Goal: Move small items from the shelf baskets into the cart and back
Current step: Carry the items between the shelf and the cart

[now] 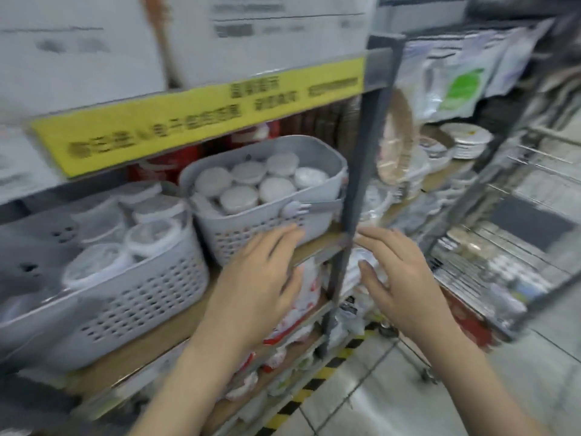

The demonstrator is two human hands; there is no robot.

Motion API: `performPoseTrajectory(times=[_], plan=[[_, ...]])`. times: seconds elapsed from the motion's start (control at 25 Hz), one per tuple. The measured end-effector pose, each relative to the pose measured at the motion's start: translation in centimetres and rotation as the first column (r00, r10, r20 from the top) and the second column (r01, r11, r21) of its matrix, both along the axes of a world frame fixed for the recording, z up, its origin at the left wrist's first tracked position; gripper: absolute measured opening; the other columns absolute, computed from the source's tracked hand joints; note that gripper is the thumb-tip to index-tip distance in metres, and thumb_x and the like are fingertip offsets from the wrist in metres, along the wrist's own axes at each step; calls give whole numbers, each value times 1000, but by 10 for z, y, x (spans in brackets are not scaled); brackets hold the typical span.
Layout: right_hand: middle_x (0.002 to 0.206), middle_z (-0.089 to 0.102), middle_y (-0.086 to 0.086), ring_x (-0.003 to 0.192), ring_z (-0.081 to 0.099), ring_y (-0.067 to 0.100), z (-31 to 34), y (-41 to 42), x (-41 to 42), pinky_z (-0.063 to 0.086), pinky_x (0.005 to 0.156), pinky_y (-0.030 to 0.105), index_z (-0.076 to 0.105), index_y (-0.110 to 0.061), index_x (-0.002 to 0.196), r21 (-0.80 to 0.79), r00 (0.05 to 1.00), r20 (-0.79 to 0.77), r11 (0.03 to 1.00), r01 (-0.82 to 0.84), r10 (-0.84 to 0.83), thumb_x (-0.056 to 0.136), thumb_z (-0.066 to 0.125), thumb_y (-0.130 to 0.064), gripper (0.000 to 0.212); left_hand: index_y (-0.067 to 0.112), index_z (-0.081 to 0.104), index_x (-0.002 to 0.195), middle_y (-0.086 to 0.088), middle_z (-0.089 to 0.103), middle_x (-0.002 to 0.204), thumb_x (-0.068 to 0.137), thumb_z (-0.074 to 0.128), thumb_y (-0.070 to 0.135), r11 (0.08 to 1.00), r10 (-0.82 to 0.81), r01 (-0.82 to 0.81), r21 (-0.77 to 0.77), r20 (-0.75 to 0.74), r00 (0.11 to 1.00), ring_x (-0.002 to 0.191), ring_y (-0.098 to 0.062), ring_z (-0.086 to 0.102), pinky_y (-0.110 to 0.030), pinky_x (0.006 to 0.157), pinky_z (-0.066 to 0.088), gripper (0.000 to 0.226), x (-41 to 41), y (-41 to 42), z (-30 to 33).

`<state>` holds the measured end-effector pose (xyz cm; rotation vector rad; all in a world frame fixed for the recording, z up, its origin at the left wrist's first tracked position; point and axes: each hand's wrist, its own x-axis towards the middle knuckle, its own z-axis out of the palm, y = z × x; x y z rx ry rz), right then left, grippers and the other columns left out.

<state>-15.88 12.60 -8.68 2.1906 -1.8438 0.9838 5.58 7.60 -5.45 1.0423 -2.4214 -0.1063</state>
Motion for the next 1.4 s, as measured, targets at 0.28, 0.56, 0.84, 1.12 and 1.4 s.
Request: performPoseTrajectory(times=[0.28, 0.56, 0.84, 1.12, 1.4], plan=[[113, 53, -12, 112, 55, 17, -70, 109, -148, 31, 78, 16, 54, -19, 124, 505, 755, 192, 723, 472, -627, 93, 58, -21, 32, 26, 38, 140, 15, 39, 142, 97, 44, 37, 879, -298, 271, 393, 9, 955, 129, -5, 37, -17, 97, 30, 44, -187, 2, -66], [121, 60, -4, 116, 54, 13, -114, 150, -236, 36, 88, 18, 55, -21, 121, 711, 542, 265, 542, 448, -797, 94, 56, -23, 27, 27, 36, 143, 10, 39, 146, 97, 46, 37, 695, -438, 274, 664, 89, 895, 131, -8, 38, -21, 103, 29, 48, -313, 12, -132], [127, 57, -4, 114, 53, 12, -135, 76, -302, 38, 90, 21, 51, -22, 131, 747, 545, 315, 557, 363, -777, 93, 52, -25, 38, 23, 50, 132, 6, 58, 124, 93, 54, 30, 640, -372, 168, 750, 111, 922, 103, -8, 57, -33, 94, 48, 39, -393, -48, -162], [134, 55, -3, 122, 50, 12, -177, 18, -400, 37, 99, 23, 51, -16, 133, 837, 342, 283, 405, 369, -896, 94, 53, -26, 40, 21, 46, 136, 6, 55, 131, 96, 51, 30, 614, -508, 198, 764, 190, 840, 114, -8, 54, -26, 97, 43, 41, -524, -132, -205], [134, 55, 1, 120, 52, 15, -253, -12, -478, 40, 101, 27, 48, -12, 133, 931, 118, 198, 225, 289, -973, 94, 54, -27, 42, 24, 46, 135, 9, 54, 133, 95, 52, 30, 514, -686, 235, 825, 230, 691, 116, -3, 52, -23, 100, 41, 41, -641, -156, -275]])
